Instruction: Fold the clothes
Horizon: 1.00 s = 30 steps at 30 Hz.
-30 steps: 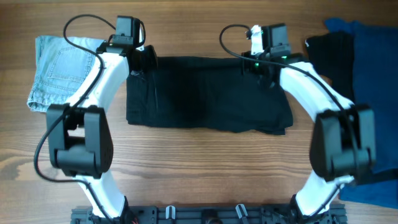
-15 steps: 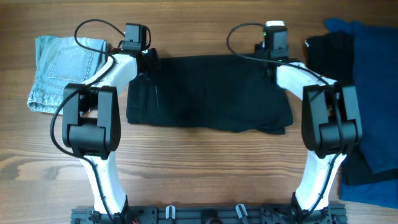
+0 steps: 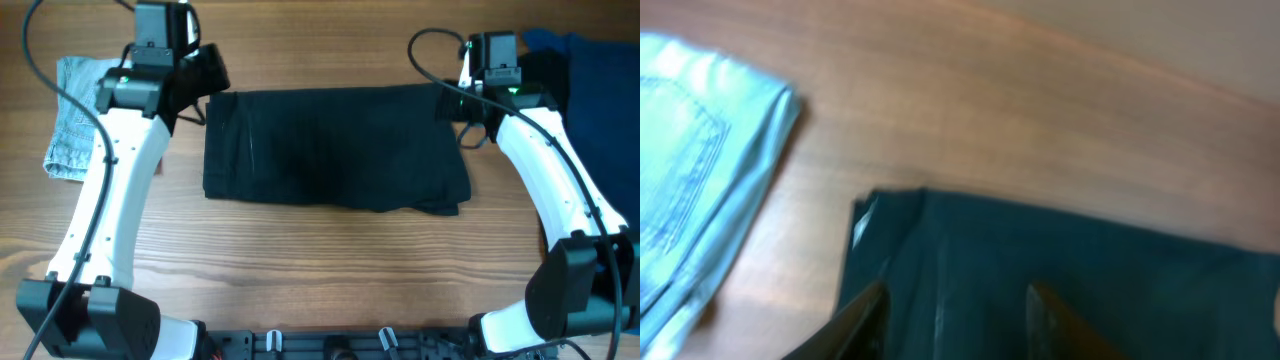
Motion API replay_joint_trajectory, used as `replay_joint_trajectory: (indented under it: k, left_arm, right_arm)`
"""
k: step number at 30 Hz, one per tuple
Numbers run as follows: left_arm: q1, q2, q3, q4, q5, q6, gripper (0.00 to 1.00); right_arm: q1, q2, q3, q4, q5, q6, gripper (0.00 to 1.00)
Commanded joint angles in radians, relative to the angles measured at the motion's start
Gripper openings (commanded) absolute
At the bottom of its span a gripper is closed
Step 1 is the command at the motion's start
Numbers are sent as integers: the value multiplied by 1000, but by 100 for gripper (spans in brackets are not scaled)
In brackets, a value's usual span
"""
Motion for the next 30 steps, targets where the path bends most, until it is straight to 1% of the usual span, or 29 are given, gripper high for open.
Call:
replay_joint_trajectory:
  k: [1,4,5,7,8,11,15,20,24,30]
  left_arm:
    - [77,68,-13,-122,41,92,73]
    - [139,132,-14,-191,167,183,74]
    - [152,154,-14,-203,193,203,74]
    - [177,210,-14,-229,245,236,73]
    - [183,241,-14,-239,262,242,73]
    - [177,327,-14,-258,273,242,71]
    - [172,425,-14,-260,284,246,71]
    - [174,488,-14,-224,283,264,71]
    - [174,513,-18,-203,284,264,73]
    - [174,515,-78,-142,284,259,71]
  right_arm:
    - [3,20,-12,-60,-219,21,51]
    - [4,25,-12,-81,-264,3,50]
    - [5,25,-12,-83,-310,-22,46]
    - [13,25,-12,-85,-433,-74,41]
    - [22,25,-12,-84,-472,-75,37]
    - [68,25,-12,-52,-477,-47,20]
    - [142,25,-12,-10,-476,-6,15]
    - [234,47,-13,107,-469,112,8]
    - [296,137,-13,190,-469,145,8]
    - [344,274,-13,272,-498,267,7]
